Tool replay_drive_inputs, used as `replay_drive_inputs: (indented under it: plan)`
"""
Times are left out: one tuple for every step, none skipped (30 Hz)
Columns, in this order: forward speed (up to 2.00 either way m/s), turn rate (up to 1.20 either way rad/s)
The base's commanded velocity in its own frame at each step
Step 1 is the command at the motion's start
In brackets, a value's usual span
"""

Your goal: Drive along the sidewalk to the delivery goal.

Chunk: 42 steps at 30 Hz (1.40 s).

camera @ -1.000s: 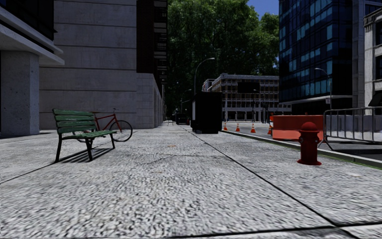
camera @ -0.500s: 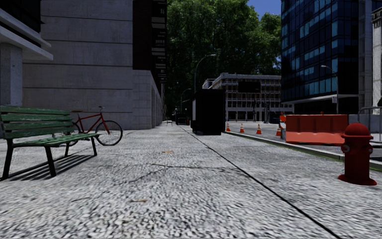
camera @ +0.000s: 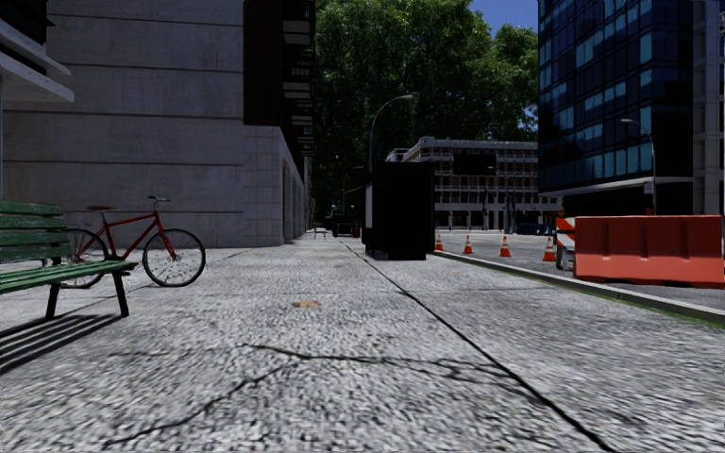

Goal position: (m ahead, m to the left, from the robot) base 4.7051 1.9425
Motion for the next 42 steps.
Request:
replay_drive_inputs:
  plan:
    - [2.00, 0.00]
    - [2.00, 0.00]
    - [2.00, 0.00]
    - [2.00, 0.00]
    - [2.00, 0.00]
    - [2.00, 0.00]
    - [2.00, 0.00]
    - [2.00, 0.00]
    - [2.00, 0.00]
    - [2.00, 0.00]
    - [2.00, 0.00]
    - [2.00, 0.00]
    - [2.00, 0.00]
    - [2.00, 0.00]
    - [2.00, 0.00]
    - [2.00, 0.00]
    - [2.00, 0.00]
    - [2.00, 0.00]
    - [2.00, 0.06]
    - [2.00, 0.06]
    - [2.00, 0.09]
    - [2.00, 0.10]
    - [2.00, 0.14]
    - [2.00, 0.14]
    - [1.74, 0.23]
    - [1.45, 0.28]
    - [1.24, 0.29]
    - [1.13, 0.33]
    - [1.13, 0.33]
    - [1.10, 0.37]
    - [1.09, 0.42]
    - [1.08, 0.44]
    - [1.08, 0.44]
    - [1.08, 0.44]
    - [1.08, 0.44]
    - [1.08, 0.47]
    - [1.08, 0.49]
    - [1.08, 0.49]
    - [1.08, 0.50]
    - [1.08, 0.50]
    - [1.08, 0.50]
    - [1.02, 0.50]
